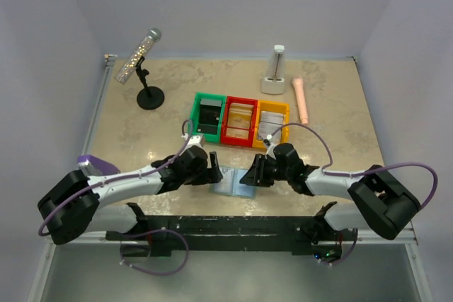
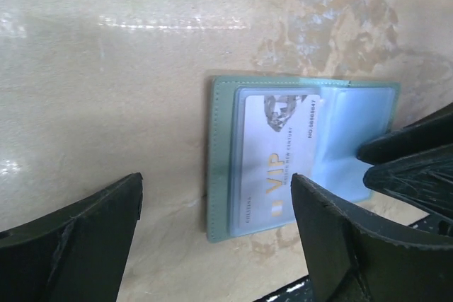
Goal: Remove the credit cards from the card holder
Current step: Remove the credit card from the card holder.
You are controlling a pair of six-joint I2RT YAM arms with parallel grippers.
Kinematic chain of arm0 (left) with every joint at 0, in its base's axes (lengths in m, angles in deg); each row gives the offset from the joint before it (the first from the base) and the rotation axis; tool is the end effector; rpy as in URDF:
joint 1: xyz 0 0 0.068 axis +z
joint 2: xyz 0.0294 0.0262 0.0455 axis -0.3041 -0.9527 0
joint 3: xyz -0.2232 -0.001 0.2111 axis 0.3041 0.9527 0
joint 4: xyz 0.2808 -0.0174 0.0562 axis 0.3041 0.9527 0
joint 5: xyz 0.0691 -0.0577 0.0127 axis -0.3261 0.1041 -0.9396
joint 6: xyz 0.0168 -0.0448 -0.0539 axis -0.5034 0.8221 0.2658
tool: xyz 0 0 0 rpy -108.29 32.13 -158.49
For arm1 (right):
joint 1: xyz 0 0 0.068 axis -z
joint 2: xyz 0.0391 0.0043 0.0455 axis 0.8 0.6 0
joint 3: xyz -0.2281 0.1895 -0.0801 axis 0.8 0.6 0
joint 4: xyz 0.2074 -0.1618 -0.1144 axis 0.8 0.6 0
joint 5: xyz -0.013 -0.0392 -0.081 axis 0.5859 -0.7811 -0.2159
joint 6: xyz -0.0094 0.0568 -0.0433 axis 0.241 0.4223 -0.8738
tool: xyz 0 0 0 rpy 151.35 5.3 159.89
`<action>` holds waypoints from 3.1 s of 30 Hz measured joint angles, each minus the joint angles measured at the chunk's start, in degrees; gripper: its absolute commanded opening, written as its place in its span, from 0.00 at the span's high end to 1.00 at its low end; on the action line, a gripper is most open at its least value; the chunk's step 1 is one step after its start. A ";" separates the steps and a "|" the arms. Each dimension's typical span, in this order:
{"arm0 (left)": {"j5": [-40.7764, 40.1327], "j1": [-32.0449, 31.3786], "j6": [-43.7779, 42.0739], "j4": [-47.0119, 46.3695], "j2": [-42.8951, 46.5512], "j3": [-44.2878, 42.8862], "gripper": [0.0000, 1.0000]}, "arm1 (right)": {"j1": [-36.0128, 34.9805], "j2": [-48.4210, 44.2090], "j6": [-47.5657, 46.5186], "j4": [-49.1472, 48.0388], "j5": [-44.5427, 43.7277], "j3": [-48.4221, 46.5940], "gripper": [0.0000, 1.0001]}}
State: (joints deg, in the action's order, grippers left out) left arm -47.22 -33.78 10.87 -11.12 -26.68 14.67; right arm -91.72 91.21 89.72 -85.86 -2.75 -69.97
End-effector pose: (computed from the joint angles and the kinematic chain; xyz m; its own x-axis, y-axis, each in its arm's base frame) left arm 0.1635 -0.1920 0.1572 -0.8625 -0.2097 -0.4605 0.0278 0.8891 -0.4569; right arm 0.1747 0.1701 0.1261 -0.9419 0.1761 -0.2860 -0.1200 0.6187 0.7764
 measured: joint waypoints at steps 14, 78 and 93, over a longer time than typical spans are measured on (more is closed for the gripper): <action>-2.71 0.04 0.48 7.43 -0.79 -2.47 0.30 | 0.00 0.07 -0.90 1.25 0.48 -1.09 0.58; -6.91 -6.36 1.09 8.87 -11.41 -9.60 0.66 | -0.52 3.37 0.11 4.61 2.97 -7.72 0.49; -5.35 -7.85 3.54 6.36 -10.29 -7.74 0.67 | -1.16 6.47 0.68 4.39 2.89 -7.98 0.50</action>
State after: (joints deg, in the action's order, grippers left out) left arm -52.58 -41.63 14.41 -4.76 -36.97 6.93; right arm -92.88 97.68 90.40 -81.47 0.13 -77.95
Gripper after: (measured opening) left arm 0.329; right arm 0.506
